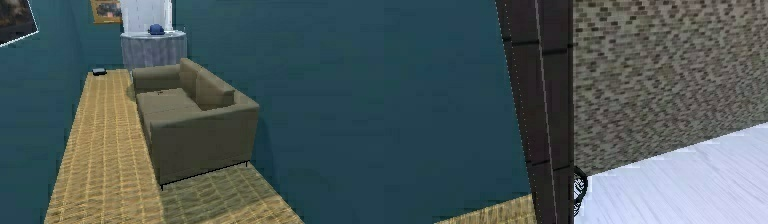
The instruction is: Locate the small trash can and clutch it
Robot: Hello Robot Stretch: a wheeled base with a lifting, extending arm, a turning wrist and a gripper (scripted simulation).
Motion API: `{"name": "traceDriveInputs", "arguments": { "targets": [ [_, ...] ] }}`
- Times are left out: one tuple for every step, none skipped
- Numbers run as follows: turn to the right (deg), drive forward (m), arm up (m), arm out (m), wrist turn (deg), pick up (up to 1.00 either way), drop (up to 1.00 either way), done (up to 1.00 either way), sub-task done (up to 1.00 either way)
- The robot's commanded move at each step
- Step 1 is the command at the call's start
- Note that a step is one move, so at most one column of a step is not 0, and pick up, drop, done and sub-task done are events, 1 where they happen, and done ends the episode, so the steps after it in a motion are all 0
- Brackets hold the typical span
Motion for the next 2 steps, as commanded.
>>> {"name": "traceDriveInputs", "arguments": {
  "targets": [
    [0.0,0.0,0.0,0.48,0.0,0.0,0.0,0.0,0.0],
    [0.0,0.0,0.0,0.48,0.0,0.0,0.0,0.0,0.0]
  ]
}}
